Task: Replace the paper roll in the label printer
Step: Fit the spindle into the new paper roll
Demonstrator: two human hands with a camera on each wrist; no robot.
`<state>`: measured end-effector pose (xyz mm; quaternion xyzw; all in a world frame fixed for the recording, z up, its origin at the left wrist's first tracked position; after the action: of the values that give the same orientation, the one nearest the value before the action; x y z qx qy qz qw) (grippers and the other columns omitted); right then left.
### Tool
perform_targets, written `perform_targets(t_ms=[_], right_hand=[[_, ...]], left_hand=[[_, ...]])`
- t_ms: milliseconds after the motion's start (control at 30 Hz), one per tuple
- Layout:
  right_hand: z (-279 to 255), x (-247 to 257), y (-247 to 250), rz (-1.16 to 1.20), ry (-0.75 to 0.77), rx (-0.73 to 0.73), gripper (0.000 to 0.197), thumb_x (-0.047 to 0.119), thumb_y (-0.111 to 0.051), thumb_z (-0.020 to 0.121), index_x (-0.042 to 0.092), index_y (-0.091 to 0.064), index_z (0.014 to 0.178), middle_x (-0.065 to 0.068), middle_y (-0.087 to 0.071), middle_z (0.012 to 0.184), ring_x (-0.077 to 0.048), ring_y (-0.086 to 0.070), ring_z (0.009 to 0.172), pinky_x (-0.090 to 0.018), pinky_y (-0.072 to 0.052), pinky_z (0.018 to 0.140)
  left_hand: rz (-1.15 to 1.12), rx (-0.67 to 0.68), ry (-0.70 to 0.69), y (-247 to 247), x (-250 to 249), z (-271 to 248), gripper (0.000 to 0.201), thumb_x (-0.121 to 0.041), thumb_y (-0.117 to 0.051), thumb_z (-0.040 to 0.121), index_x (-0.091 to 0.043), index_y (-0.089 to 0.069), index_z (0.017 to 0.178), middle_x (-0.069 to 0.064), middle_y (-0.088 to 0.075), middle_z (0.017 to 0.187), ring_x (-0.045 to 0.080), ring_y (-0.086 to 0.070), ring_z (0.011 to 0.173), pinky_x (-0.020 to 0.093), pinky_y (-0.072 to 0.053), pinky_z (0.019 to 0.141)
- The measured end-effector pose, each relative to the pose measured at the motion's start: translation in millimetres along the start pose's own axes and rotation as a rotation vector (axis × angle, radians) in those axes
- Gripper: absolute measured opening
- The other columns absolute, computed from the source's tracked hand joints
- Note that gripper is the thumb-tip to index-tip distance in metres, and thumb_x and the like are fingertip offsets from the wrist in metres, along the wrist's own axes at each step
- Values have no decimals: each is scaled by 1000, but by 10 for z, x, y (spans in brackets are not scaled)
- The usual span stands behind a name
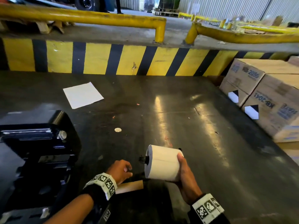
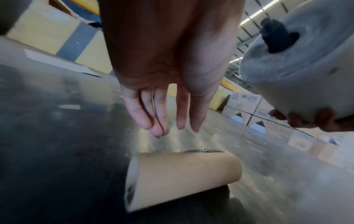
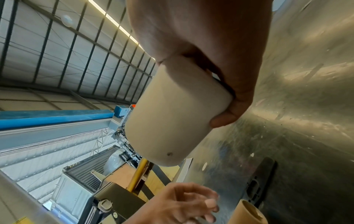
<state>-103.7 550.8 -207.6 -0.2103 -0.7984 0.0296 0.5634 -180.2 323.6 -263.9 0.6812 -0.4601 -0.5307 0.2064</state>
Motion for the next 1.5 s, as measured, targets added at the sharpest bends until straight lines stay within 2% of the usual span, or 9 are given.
perform_targets(t_ms=[133,267,500,700,833,967,1267,1400,1500], right_hand=[[-23,-14,31,7,-14,-33,34,44,-36,95,27,-60,113,0,-77,90,-18,-72,81,-44,-59,71],[-78,32,43,3,-48,-78,36,46,-35,95,25,-61,106,-10,-73,102,-24,-70,88,-48,-56,77],[-154,98,141,-2,-66,-144,33,49,-36,94,28,-60,102,-12,-69,110,-30,-65,102,-54,-53,89],[-178,100,260,14,-48,-164,35,46,-35,95,25,-62,102,-12,-69,111,-28,-66,101,-45,-57,76],[-127,145,302,-18,-35,-167,34,45,-34,96,24,-60,102,-14,-68,111,-29,-65,100,-38,-58,67],[-51,184,261,-35,4,-142,36,45,-33,96,26,-59,112,-10,-68,107,-28,-65,97,-38,-57,66],[91,10,-72,-27,13,-34,46,45,-37,96,25,-45,137,-9,-66,115,-14,-70,76,-25,-53,46],[83,-17,-283,-55,12,29,38,43,-38,97,22,-56,122,-8,-69,102,-22,-65,84,-30,-52,55],[70,-42,-444,-114,-7,55,34,41,-36,97,20,-62,104,-7,-71,94,-24,-66,85,-35,-56,64]], left_hand=[[125,66,-83,-128,-259,188,34,-41,-71,71,-24,-67,101,-1,-70,99,19,-67,96,33,-53,83],[359,150,-186,-325,-510,290,58,-50,-72,66,-26,-60,118,2,-65,121,25,-60,112,38,-49,94],[561,226,-130,-484,-626,460,66,-36,-72,75,-16,-48,132,11,-48,137,30,-43,126,39,-36,104],[282,243,-100,-389,-712,490,36,-18,-73,75,-12,-60,108,10,-64,117,28,-61,108,36,-49,92],[-133,-20,-149,-87,-759,519,29,-6,-73,71,-25,-51,70,4,-63,79,25,-63,82,33,-51,76],[-456,-180,-190,241,-794,291,22,0,-71,76,-18,-60,81,6,-68,80,21,-66,77,33,-53,77],[-700,-268,-161,497,-622,-275,21,-2,-62,85,-23,-61,81,3,-69,69,14,-66,64,17,-47,46],[-653,-324,-124,574,-461,-418,30,-1,-62,85,-31,-60,78,-3,-68,68,7,-64,62,29,-55,58],[-609,-376,-89,635,-334,-480,22,-3,-63,83,-25,-65,88,3,-72,71,17,-69,72,42,-59,75]])
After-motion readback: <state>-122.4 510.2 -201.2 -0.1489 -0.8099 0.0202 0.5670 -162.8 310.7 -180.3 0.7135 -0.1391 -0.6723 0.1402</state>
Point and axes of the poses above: each hand's wrist, its own z-axis towards the middle knuckle, its own y-axis out of the back of the hand, x = y × z, the point moved 5 cm from there along z, towards the middle knuckle
